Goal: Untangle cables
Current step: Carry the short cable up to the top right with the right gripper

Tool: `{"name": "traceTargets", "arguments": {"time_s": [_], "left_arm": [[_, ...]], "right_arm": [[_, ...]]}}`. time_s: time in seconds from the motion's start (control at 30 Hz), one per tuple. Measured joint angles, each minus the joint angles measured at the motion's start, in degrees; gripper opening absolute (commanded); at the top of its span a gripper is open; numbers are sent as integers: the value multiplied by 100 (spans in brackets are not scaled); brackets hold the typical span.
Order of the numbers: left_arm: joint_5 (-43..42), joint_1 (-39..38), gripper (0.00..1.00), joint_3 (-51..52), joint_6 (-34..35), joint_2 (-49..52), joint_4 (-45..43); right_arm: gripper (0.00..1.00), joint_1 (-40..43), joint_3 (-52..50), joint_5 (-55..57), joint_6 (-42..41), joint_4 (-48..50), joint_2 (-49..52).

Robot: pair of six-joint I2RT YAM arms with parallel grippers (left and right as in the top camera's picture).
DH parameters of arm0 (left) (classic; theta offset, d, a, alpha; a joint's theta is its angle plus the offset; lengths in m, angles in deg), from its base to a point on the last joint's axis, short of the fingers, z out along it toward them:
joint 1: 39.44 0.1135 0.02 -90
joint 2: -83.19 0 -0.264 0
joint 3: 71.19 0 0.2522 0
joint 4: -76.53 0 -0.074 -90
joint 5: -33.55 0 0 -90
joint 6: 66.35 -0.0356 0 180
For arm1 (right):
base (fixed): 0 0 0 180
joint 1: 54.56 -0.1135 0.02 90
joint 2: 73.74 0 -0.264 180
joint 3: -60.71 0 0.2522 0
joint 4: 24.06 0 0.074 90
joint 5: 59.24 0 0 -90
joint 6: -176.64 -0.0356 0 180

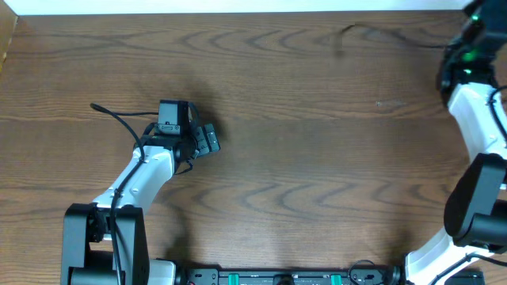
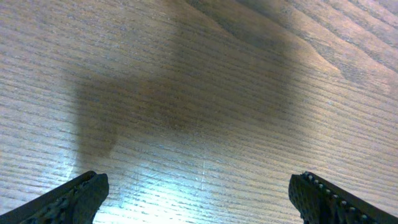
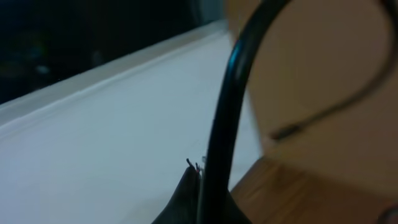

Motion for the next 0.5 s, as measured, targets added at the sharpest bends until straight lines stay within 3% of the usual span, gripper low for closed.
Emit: {"name": "traceTargets", "arguments": {"time_s": [0.2, 0.5], "left_arm": [[0, 0, 98, 0, 0, 0, -2], [0, 0, 98, 0, 0, 0, -2]], "right_arm": [[1, 136, 0, 160, 1244, -52, -2], [1, 136, -4, -752, 1740, -994, 7]]}}
